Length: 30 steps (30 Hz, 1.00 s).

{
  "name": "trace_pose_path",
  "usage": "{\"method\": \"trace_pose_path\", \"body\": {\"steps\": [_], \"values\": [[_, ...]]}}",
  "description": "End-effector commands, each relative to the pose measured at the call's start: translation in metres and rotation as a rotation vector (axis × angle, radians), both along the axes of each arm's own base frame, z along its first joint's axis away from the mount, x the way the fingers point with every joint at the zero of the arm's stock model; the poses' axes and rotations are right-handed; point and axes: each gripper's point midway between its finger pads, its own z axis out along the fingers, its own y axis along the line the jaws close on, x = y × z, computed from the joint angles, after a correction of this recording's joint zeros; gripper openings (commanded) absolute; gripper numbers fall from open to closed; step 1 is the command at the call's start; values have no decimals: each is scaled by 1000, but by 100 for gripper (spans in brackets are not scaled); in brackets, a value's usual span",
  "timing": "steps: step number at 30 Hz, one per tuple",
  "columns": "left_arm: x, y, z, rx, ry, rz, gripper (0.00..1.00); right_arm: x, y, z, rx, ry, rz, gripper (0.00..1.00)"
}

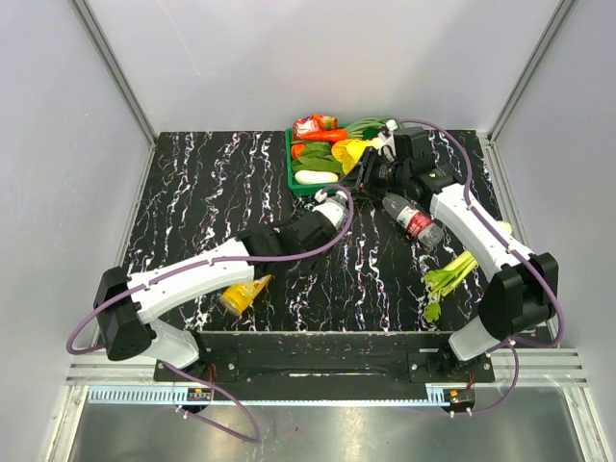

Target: Unscrew the bottle caps

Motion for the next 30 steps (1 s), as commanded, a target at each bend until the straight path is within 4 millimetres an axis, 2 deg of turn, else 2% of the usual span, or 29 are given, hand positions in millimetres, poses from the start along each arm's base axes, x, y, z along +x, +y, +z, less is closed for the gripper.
{"method": "trace_pose_path", "body": {"steps": [1, 8, 12, 21, 30], "values": [[8, -7, 12, -15, -35, 20, 54, 1, -2, 10, -8, -68, 11, 0], [10, -12, 3, -3, -27, 11, 53, -1, -8, 10, -44, -101, 6, 0], [7, -21, 5, -51, -20, -26, 43, -4, -11, 13, -51, -124, 6, 0], [2, -33, 12, -197, 14, -82, 35, -11, -18, 23, -65, -173, -2, 0], [-11, -41, 32, -430, 46, -173, 33, -26, -16, 56, 9, -283, 39, 0]]}}
